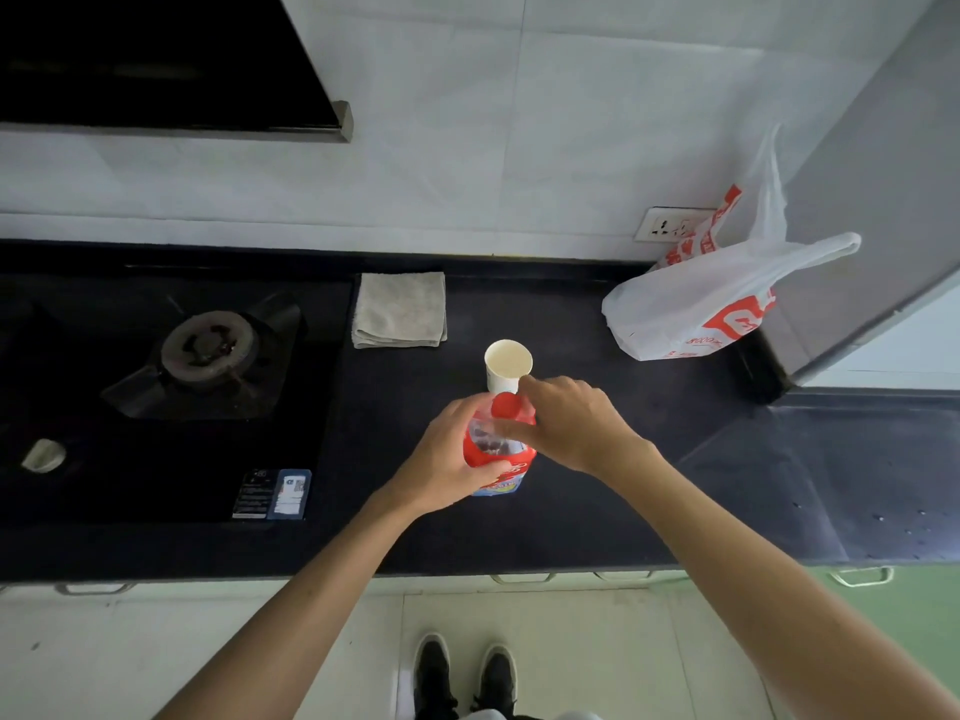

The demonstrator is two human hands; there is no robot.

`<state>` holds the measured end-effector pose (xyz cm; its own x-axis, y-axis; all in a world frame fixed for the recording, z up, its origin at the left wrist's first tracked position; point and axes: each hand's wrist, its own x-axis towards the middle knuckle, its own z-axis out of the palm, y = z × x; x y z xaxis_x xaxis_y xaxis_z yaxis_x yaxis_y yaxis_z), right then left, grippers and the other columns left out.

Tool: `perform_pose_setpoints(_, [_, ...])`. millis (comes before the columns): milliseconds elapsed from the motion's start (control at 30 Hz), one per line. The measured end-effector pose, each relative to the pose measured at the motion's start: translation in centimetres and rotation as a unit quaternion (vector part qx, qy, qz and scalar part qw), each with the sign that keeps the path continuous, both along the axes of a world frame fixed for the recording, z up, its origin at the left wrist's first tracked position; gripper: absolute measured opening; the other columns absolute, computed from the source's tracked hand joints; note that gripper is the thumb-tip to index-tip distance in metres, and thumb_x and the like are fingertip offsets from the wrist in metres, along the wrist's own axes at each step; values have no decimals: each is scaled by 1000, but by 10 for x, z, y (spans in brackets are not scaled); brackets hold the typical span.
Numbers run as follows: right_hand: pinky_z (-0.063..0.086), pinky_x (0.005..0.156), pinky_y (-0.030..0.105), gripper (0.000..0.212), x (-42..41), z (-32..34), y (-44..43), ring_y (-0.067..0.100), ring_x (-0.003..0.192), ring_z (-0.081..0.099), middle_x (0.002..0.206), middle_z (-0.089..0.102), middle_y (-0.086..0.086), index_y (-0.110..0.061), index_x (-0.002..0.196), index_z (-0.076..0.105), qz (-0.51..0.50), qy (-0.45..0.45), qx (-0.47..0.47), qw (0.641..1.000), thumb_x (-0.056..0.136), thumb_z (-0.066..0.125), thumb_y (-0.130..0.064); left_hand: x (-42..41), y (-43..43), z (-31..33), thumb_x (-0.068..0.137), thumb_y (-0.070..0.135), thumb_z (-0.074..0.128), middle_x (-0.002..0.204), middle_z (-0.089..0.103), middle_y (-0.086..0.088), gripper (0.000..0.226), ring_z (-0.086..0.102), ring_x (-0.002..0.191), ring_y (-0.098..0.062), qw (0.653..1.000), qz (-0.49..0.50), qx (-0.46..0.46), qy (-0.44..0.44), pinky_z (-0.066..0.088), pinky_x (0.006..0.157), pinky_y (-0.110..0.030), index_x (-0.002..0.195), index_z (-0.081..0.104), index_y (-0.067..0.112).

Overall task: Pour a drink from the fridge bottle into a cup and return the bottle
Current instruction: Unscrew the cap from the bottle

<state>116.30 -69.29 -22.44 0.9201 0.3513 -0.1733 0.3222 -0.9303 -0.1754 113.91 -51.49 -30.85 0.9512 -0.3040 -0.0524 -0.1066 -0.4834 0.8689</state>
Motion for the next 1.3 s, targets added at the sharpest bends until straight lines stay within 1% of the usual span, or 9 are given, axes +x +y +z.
perform_pose_setpoints(233, [46, 58, 29, 69, 0, 13, 23, 19, 62, 58, 73, 61, 4, -10, 78, 57, -28, -67, -108, 992, 90, 32, -74, 8, -1, -2, 75, 32, 85, 127, 59, 4, 68, 62, 114, -11, 1000, 12, 13, -1, 54, 98, -36, 134, 51, 27])
perform_pose_setpoints(400, [41, 53, 26, 70, -7, 15, 41, 16, 58, 53, 59, 48, 2, -11, 60, 44, -69, -84, -148, 983, 94, 25, -70, 7, -2, -4, 74, 35, 85, 125, 62, 4, 63, 63, 108, -9, 1000, 28, 9, -5, 54, 96, -27, 128, 54, 23])
perform_pose_setpoints(500, [46, 57, 27, 60, -9, 11, 43, 19, 64, 59, 69, 56, 4, -9, 75, 46, -56, -88, -137, 985, 100, 30, -61, 4, 1, -4, 75, 33, 85, 123, 62, 4, 61, 63, 105, -7, 1000, 26, -6, -6, 53, 92, -23, 126, 54, 24])
perform_pose_setpoints(767, [47, 61, 31, 47, -7, 7, 36, 21, 65, 54, 75, 52, 6, -8, 87, 56, -13, -59, -76, 995, 103, 38, -49, 9, 10, -6, 74, 30, 86, 125, 63, 2, 63, 64, 112, -14, 1000, -12, -10, 4, 56, 96, -39, 128, 55, 20])
perform_pose_setpoints(967, [35, 51, 20, 49, 3, 11, 22, 15, 57, 51, 72, 54, 4, -6, 91, 61, 40, -15, -78, 996, 103, 39, -48, 13, 6, -5, 74, 30, 86, 126, 64, 3, 62, 65, 112, -15, 1000, -10, -8, 1, 57, 94, -42, 128, 58, 22])
perform_pose_setpoints(1033, [44, 60, 22, 50, 6, 13, 18, 16, 65, 59, 84, 66, 6, -5, 99, 63, 69, -10, -80, 994, 102, 39, -49, 15, 5, -5, 74, 30, 86, 129, 64, 3, 67, 64, 114, -15, 1000, -13, -6, 10, 57, 95, -42, 133, 56, 24])
perform_pose_setpoints(1100, [48, 78, 30, 47, 8, 15, 14, 21, 85, 66, 105, 70, 7, -8, 113, 60, 118, -36, -96, 988, 103, 39, -49, 16, 5, -5, 75, 30, 86, 130, 63, 4, 70, 64, 115, -14, 1000, -17, -5, 14, 57, 96, -42, 136, 53, 23])
perform_pose_setpoints(1200, [44, 94, 38, 45, 9, 18, 6, 25, 111, 59, 127, 60, 7, -13, 133, 46, 197, -71, -136, 968, 103, 41, -46, 16, 5, -3, 75, 30, 85, 129, 63, 5, 70, 63, 115, -12, 1000, -19, -1, 16, 56, 96, -38, 137, 53, 21])
perform_pose_setpoints(1300, [40, 99, 42, 48, 15, 27, 3, 26, 120, 53, 138, 51, 7, -14, 142, 37, 259, -83, -161, 949, 101, 48, -37, 16, 4, -3, 73, 27, 87, 125, 64, 7, 68, 64, 113, -10, 1000, -13, -10, 24, 57, 94, -35, 133, 55, 21])
